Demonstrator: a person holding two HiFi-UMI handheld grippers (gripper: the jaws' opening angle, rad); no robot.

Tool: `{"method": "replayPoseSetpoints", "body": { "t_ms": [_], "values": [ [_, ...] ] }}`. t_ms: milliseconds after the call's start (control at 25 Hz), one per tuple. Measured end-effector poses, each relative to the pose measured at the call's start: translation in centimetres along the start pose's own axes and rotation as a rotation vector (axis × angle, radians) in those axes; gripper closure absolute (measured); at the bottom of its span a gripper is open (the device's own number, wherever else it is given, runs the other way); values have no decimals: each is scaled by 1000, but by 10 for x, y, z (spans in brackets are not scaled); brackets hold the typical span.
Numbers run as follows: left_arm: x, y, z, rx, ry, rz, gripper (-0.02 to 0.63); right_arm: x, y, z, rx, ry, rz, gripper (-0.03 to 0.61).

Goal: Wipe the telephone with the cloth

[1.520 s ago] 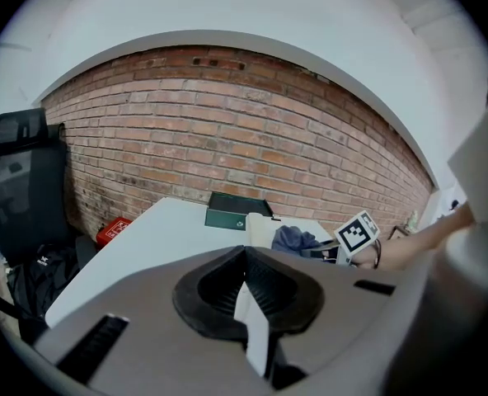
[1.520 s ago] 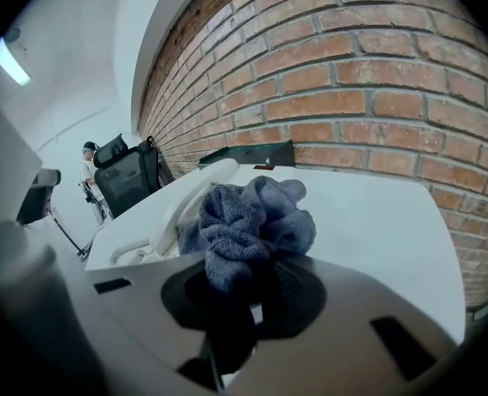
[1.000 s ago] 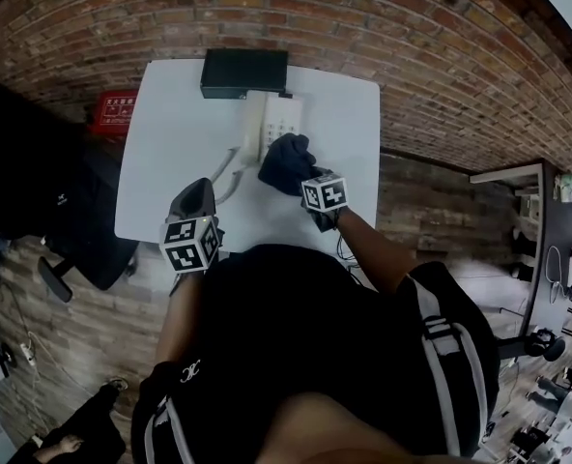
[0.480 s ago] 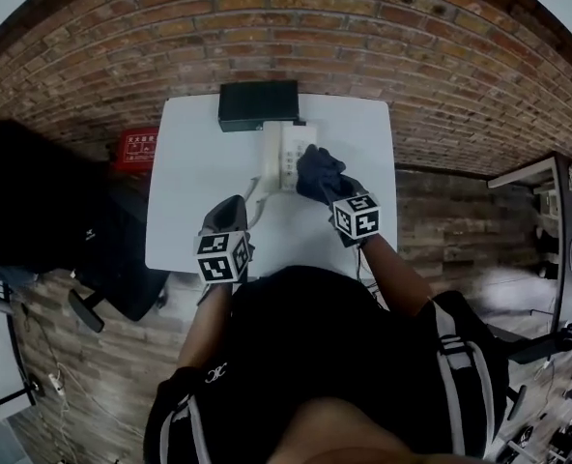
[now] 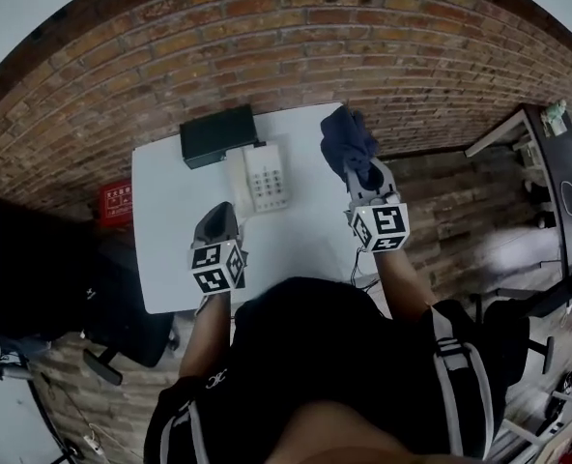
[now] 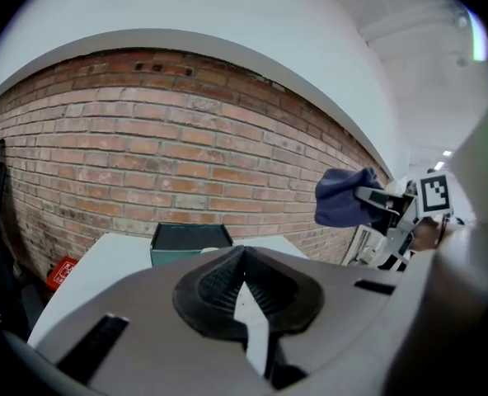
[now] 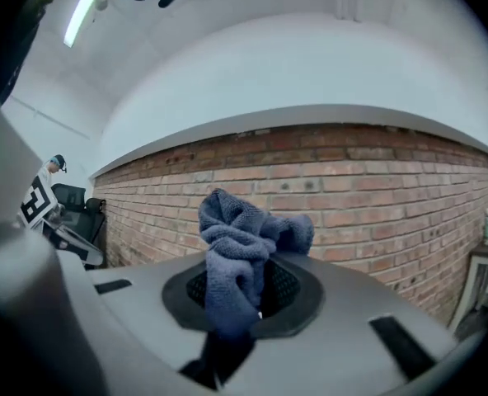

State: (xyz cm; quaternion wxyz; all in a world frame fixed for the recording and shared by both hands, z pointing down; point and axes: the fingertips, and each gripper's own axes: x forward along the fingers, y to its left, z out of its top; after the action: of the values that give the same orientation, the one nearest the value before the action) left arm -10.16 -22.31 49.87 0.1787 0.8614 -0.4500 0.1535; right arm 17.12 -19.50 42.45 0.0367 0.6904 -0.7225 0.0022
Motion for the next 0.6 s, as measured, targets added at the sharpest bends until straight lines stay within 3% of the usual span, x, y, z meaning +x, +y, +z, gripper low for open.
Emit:
{"method": "replayPoseSetpoints", "body": {
  "t_ms": [200,600],
  "values": [
    [11,-24,29,62,-72,-34,614,-47,-28,13,45,-41,-99,540],
    [17,-57,41,88,-91,-95,614,-69,-49,15,33,-46,-138,540]
  ]
}}
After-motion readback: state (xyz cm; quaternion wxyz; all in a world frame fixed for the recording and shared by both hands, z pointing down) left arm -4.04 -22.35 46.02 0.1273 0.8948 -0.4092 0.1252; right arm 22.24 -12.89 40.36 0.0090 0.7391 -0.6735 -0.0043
